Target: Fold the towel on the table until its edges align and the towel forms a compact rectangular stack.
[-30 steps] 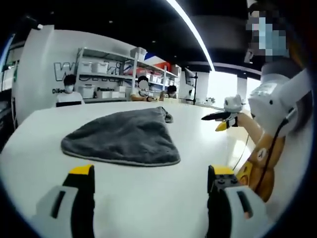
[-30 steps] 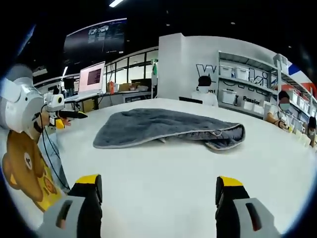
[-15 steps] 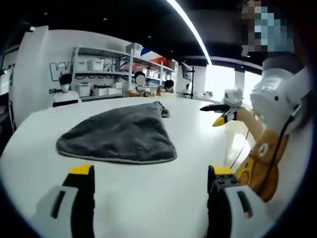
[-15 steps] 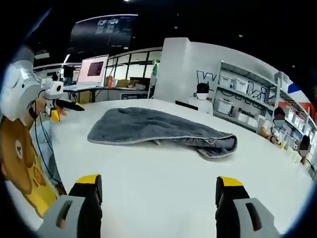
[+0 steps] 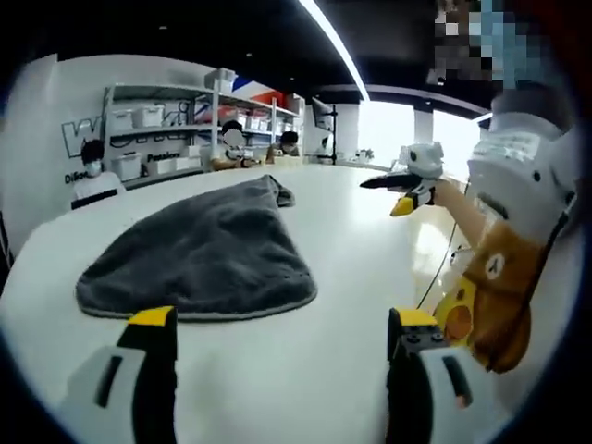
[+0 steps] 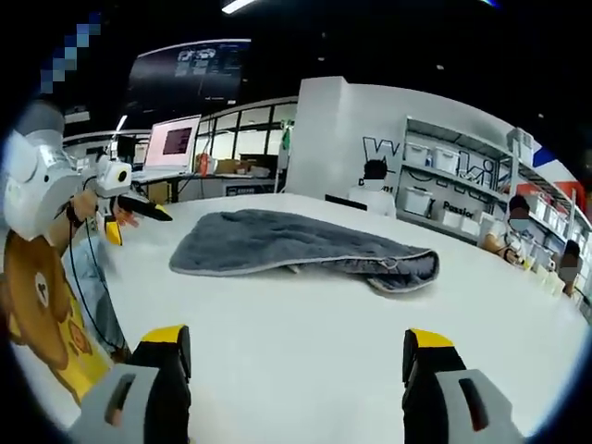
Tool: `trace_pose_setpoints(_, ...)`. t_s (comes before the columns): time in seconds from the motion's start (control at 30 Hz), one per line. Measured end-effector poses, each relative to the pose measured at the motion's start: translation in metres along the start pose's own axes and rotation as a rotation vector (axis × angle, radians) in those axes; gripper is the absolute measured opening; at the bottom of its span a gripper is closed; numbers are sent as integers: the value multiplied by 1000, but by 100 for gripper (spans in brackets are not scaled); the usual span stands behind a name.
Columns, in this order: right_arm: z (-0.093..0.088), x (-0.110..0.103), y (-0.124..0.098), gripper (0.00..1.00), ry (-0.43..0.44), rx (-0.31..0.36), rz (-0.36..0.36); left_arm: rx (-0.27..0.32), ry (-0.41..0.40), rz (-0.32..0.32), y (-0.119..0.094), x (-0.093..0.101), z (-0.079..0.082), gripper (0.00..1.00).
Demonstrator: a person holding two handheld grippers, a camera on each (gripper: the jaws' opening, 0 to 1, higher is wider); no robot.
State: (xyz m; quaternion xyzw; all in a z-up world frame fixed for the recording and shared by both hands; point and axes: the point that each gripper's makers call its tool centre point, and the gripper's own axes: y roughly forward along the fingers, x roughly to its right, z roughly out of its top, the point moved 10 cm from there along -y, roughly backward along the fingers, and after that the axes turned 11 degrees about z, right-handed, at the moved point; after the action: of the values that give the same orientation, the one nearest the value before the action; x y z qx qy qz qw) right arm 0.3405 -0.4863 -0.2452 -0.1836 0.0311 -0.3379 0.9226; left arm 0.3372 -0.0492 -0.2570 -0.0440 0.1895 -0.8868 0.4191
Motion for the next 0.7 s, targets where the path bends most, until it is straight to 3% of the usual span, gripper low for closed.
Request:
trace_pose_setpoints(0.1,-2,-1,1,99,6,-2,6,-17,36,-51,11,0,4,98)
trace_pose_setpoints(0.33,-3,-2,0,99,9,4,-3,-46,125,-159,35,0,11,83)
trace_pose_setpoints(0.7,-1,-3,-4,98,8,6,-36,-38,172,-248,61,3,20,60)
